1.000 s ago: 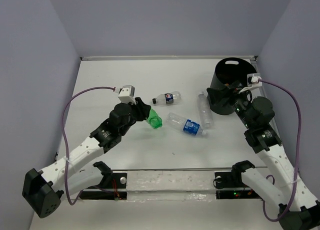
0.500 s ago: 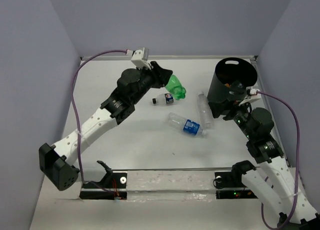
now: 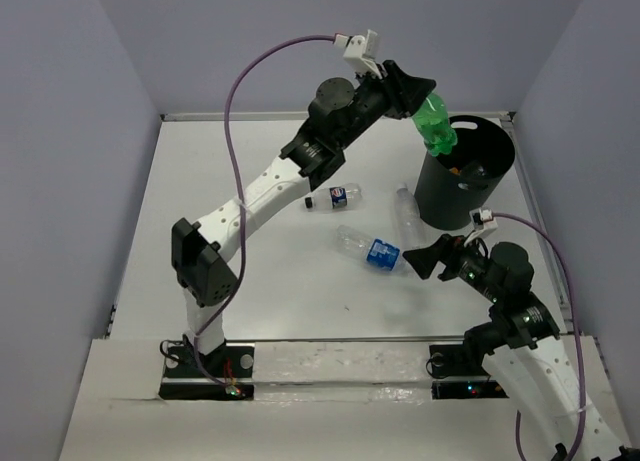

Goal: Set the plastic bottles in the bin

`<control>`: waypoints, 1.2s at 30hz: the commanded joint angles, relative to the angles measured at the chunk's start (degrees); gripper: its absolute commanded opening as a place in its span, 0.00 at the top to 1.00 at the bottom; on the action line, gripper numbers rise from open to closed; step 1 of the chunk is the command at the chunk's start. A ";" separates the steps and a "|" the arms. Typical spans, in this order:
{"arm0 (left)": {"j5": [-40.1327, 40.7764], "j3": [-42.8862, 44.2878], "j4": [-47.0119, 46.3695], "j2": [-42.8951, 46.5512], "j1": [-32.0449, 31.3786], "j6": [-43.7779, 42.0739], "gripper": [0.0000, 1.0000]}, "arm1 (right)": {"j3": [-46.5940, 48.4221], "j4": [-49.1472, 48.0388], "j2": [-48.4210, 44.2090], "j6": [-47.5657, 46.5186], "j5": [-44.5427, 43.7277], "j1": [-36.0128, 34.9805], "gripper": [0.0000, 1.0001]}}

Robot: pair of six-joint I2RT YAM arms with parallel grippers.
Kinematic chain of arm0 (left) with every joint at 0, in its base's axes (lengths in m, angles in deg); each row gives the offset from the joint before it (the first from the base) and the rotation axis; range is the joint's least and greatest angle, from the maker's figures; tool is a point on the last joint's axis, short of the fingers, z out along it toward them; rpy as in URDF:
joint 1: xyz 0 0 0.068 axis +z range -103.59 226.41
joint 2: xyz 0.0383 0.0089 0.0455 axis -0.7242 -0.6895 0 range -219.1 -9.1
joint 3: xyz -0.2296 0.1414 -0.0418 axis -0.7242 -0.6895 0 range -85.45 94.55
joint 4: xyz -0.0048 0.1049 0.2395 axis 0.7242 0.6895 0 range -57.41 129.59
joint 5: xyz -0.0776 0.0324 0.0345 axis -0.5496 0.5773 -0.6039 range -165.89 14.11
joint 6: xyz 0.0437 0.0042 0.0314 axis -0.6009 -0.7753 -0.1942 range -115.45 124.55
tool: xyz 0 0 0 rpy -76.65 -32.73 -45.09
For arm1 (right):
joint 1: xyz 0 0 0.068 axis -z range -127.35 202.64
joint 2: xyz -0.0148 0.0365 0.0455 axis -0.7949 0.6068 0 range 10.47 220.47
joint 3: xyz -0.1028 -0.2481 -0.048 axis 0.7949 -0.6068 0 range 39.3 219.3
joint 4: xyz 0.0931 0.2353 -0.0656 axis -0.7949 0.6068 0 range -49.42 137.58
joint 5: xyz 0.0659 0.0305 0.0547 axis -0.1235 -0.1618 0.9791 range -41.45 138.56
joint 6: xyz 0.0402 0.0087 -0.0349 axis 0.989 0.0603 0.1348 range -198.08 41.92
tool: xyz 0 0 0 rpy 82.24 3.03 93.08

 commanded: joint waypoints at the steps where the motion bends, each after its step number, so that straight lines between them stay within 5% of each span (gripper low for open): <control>1: -1.32 13.91 -5.75 -9.00 -2.41 1.64 1.00 | -0.79 2.15 -4.24 3.80 6.27 -0.55 0.02; 8: 3.34 31.93 -7.34 -24.85 -5.22 0.95 1.00 | 0.17 4.61 -6.43 2.84 7.69 -0.55 0.02; 13: 7.47 33.63 -7.51 -29.16 -5.40 -0.81 0.98 | 1.32 5.06 -7.58 2.14 8.30 -0.55 0.01; 14: 7.74 33.45 -7.42 -29.43 -5.40 -1.25 0.90 | 1.32 5.06 -7.58 2.05 8.39 -0.55 0.01; 16: 8.00 33.27 -7.16 -29.69 -5.40 -2.56 0.55 | 1.32 4.71 -7.41 1.88 8.39 -0.55 0.01; 17: 8.18 33.19 -7.07 -29.61 -5.40 -3.53 0.29 | 1.40 4.44 -7.06 1.79 8.48 -0.55 0.01; 18: 8.18 33.27 -6.90 -29.52 -5.40 -3.54 0.28 | 1.49 4.35 -7.06 1.70 8.39 -0.55 0.01; 20: 8.36 33.62 -6.28 -28.64 -5.40 -5.29 0.02 | 2.02 4.00 -6.45 1.09 8.04 -0.55 0.01; 25: 7.65 33.98 -0.94 -22.78 -4.26 -11.87 0.01 | 4.13 2.86 -2.59 -1.11 5.58 -0.55 0.01; 32: 12.83 13.54 6.02 -1.25 -2.41 -19.71 0.01 | 6.24 -3.29 4.88 -2.08 5.05 -0.55 0.01; 36: 18.54 -17.04 2.43 16.24 -1.01 -16.12 0.01 | 7.29 -10.05 13.30 -2.69 4.70 -2.30 0.01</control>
